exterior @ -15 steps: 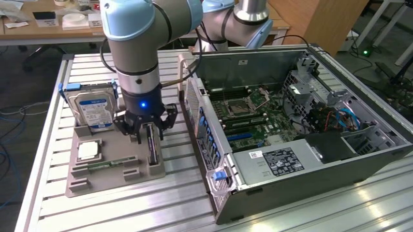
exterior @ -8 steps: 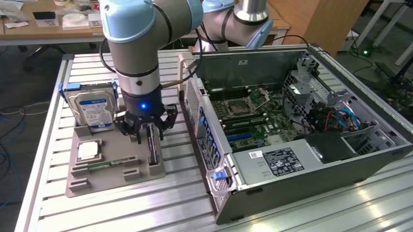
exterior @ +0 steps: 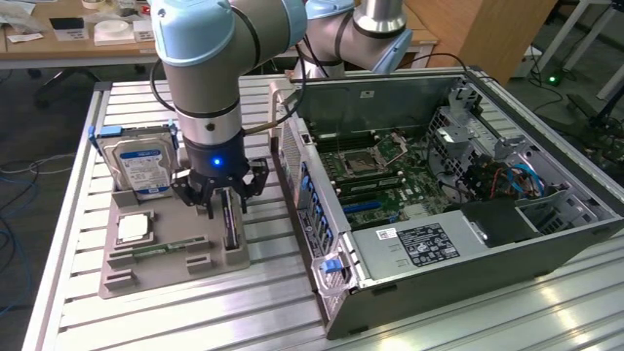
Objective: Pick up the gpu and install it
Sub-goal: 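Pick up the gpu and move the gpu toward the slot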
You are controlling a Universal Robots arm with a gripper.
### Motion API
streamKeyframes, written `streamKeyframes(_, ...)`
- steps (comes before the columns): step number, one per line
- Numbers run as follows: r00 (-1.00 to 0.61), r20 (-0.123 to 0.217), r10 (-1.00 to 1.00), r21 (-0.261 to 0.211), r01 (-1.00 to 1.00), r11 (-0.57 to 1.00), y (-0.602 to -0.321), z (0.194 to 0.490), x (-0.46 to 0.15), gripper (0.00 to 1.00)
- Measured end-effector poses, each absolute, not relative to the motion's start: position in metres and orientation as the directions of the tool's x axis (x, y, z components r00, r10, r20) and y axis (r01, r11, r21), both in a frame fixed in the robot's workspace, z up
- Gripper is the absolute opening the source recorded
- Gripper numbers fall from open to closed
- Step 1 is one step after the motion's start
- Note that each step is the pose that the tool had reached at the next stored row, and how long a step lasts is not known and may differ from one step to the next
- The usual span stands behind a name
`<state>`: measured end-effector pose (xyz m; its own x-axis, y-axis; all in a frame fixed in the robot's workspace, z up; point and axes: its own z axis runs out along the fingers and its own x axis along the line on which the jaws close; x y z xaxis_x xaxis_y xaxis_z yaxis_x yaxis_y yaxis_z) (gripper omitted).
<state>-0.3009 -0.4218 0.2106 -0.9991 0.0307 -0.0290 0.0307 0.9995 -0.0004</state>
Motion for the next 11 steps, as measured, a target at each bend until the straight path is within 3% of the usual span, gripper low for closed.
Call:
streamKeyframes(3, -0.999, -0.029, 0.031, 0.000, 0.031, 1.000, -0.4218, 0.2106, -0.3010, 0.58)
streamKeyframes(6, -0.999, -0.029, 0.031, 0.000, 0.031, 1.000, -0.4218, 0.2106, -0.3010, 0.44)
streamKeyframes(11, -0.999, -0.029, 0.031, 0.000, 0.031, 1.000, -0.4218, 0.2106, -0.3009, 0.43)
